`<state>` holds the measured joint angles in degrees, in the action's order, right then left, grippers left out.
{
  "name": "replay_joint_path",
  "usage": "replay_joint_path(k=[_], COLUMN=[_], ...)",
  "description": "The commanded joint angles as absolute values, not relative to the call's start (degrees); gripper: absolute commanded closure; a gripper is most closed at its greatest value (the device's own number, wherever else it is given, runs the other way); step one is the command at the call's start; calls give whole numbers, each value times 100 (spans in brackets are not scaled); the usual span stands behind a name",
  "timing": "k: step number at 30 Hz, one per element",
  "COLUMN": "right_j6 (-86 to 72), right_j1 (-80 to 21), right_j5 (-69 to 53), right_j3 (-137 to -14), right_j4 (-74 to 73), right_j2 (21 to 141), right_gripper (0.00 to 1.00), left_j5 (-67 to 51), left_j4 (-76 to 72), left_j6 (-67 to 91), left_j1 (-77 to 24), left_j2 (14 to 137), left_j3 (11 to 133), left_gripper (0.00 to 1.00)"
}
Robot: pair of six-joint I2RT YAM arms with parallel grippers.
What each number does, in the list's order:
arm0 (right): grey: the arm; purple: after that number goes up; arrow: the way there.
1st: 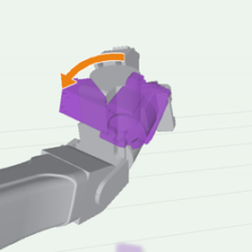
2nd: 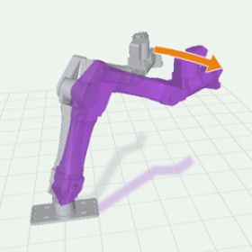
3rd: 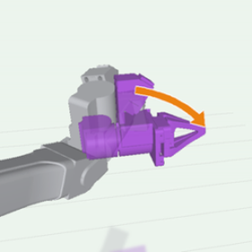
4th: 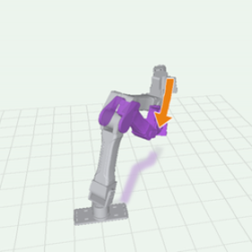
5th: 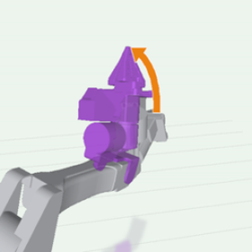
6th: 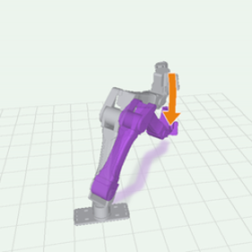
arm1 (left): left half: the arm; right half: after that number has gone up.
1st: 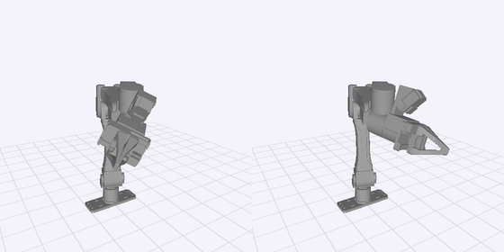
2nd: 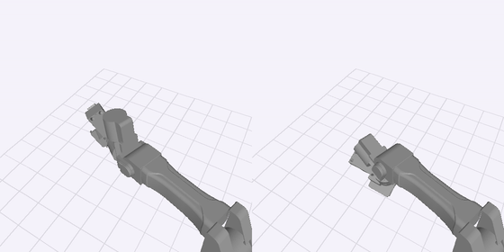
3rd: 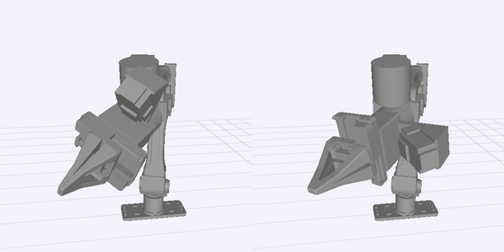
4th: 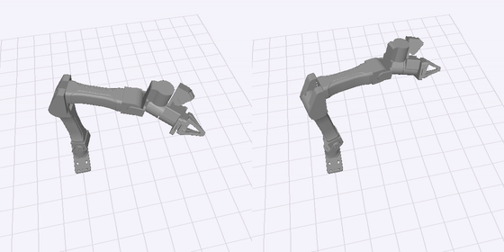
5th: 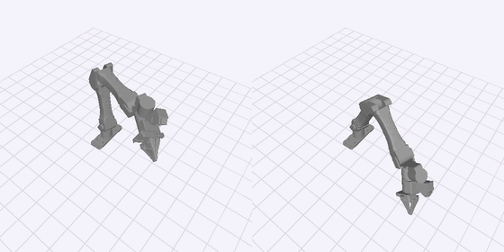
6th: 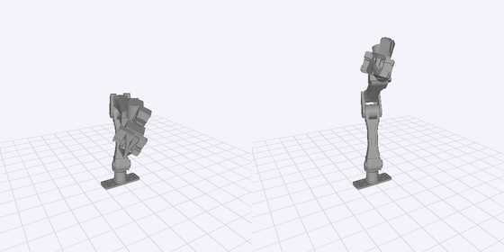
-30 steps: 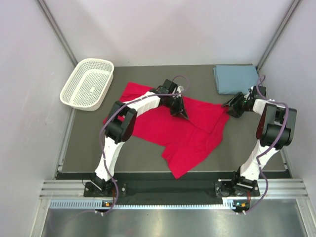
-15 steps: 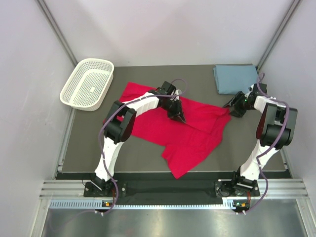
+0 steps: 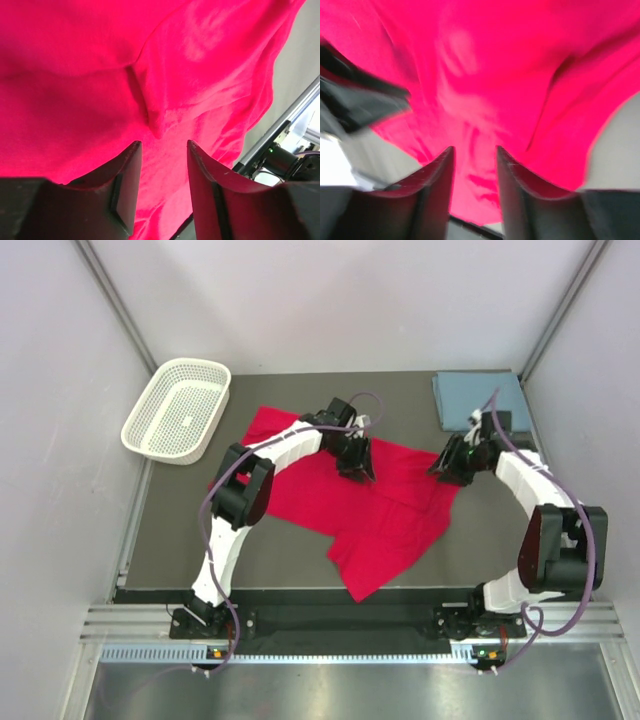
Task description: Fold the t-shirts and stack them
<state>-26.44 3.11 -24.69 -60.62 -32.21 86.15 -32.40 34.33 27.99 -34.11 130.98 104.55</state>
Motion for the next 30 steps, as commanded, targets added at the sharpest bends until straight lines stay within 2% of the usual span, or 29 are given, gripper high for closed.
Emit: replay_joint_path(k=[1, 3, 6, 21, 30], right_j6=[-2803, -2839, -2716, -2689, -2795], right_j1=[44, -130, -150, -158, -158], right_j5=[-2662, -2681, -2654, -2206, -2347], right_j3=[-5303, -5151, -5028, -5089, -5168], right_j4=[-3043, -2953, -2936, -2979, -2646], right_j2=[8552, 8656, 8928, 9290, 9518], right_gripper=[64, 68, 69, 64, 68], left_j5=[-3190, -3278, -3515, -3559, -3595], left_j4=[3463, 3507, 3472, 3498, 3515], left_j6=[2478, 2522, 2689, 2575, 2584], left_j1=[-3200, -3077, -2962, -2918, -2857], left_j2=[12902, 13121, 13131, 12788, 12814], left_j3=[10985, 11275, 11268, 10661, 10696], left_gripper=[56, 58, 59, 60, 60])
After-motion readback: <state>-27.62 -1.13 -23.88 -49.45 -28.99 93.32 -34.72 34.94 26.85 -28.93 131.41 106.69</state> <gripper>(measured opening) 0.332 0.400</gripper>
